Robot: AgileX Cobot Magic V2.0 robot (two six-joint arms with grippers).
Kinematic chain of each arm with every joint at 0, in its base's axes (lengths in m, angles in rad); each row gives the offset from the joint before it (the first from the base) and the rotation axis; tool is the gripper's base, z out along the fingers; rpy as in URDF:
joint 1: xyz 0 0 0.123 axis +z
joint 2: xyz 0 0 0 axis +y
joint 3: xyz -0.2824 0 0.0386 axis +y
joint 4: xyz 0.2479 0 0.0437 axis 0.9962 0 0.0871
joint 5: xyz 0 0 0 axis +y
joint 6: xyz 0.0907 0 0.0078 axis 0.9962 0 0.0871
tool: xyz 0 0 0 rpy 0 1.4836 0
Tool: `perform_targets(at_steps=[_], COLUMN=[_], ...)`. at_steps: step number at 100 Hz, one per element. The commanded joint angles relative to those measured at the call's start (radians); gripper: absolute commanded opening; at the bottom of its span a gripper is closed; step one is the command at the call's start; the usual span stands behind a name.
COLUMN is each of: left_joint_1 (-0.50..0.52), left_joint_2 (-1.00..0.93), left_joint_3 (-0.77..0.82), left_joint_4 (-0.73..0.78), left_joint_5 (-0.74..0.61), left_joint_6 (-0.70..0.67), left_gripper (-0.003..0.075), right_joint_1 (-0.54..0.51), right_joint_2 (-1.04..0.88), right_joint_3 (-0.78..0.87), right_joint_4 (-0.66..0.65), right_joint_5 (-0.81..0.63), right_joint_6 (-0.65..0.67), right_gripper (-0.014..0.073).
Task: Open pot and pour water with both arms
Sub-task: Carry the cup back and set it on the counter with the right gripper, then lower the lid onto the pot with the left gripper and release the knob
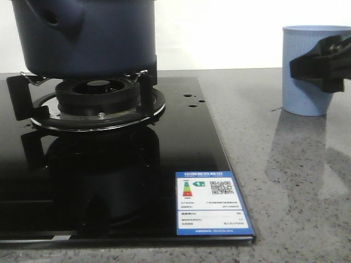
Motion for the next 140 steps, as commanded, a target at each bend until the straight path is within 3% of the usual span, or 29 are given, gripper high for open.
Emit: perform_targets(at_steps=[1, 12, 31, 55, 90, 140], left_joint_1=[0.003, 0.003, -0.005, -0.11, -0.249, -0.258], left_joint_2=[-0.02, -0.02, -0.02, 0.02, 0.16, 0.31], left_joint_3=[-0.036, -0.036, -0.036, -0.036, -0.036, -0.036], left_joint_4=[0.003, 0.003, 0.003, 0.003, 0.003, 0.003], left_joint_5=[-0.108, -0.108, -0.108, -0.123, -0.164, -0.251], left_joint_6=[-0.005, -0.005, -0.005, -0.005, -0.005, -0.005], left_gripper=[0.0372, 0.0372, 0.0372, 0.0372, 0.0372, 0.0372], right_joint_1=[-0.006, -0.006, -0.006, -0.006, -0.006, -0.006], right_joint_2=[-0.078, -0.157, -0.303, -0.486, -0.725, -0.799], right_joint_3=[-0.01, -0.008, -0.008, -0.008, -0.008, -0.008], right_joint_4=[0.008, 0.008, 0.008, 0.008, 0.008, 0.008], right_joint_5=[0.013, 0.176, 0.299, 0.53, 0.685, 0.715], right_joint_6=[-0.006, -0.006, -0.003, 0.005, 0.005, 0.005], right_gripper=[0.0587, 0.0587, 0.0587, 0.0587, 0.0587, 0.0587])
